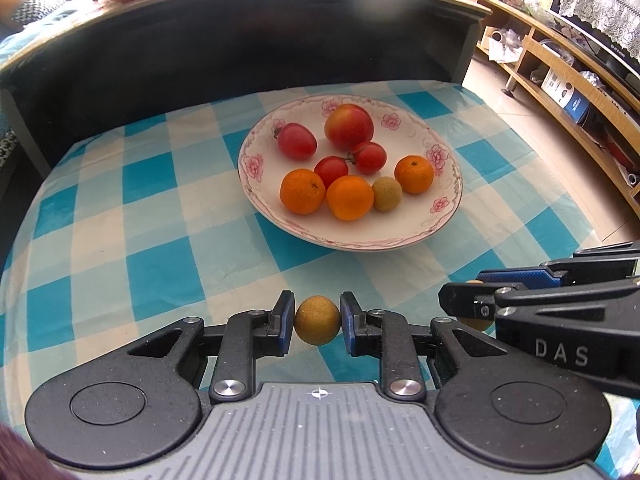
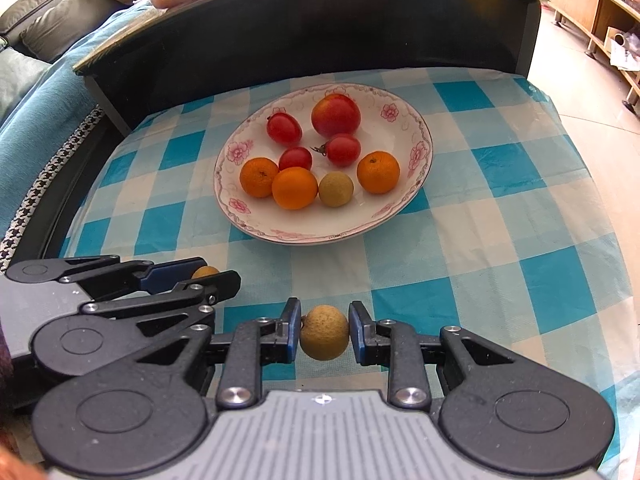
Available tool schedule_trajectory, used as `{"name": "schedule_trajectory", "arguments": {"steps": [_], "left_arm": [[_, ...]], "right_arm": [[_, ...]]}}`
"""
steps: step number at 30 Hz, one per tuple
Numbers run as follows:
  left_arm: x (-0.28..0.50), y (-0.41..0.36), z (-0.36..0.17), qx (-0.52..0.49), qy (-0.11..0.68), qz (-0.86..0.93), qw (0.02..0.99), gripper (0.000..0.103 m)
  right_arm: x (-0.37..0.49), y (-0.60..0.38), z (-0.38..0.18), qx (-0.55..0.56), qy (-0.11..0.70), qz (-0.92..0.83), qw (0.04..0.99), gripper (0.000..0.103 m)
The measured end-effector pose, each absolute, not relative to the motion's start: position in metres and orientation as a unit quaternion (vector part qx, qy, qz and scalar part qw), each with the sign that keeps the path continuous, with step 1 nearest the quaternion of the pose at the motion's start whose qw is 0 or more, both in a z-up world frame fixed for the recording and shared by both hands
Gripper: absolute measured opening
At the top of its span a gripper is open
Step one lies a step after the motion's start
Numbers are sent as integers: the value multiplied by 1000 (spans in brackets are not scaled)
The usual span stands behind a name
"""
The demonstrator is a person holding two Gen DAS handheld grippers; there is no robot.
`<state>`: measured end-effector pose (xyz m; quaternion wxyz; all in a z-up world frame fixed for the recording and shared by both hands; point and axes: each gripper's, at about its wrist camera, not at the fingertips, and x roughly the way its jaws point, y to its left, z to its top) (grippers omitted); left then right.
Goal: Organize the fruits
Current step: 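Lift both brown fruits and carry them over the white bowl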
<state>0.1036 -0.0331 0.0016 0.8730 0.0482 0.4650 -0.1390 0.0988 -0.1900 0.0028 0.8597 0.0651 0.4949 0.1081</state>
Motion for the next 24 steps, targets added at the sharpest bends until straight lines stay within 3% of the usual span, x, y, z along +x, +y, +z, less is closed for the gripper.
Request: {"name": "schedule_trajectory", "arguments": {"steps": [24], "left_arm": [[115,-34,44,44,423,-140,894,32]], "right_arm": [[107,-195,51,68,446,102,886,31]]}}
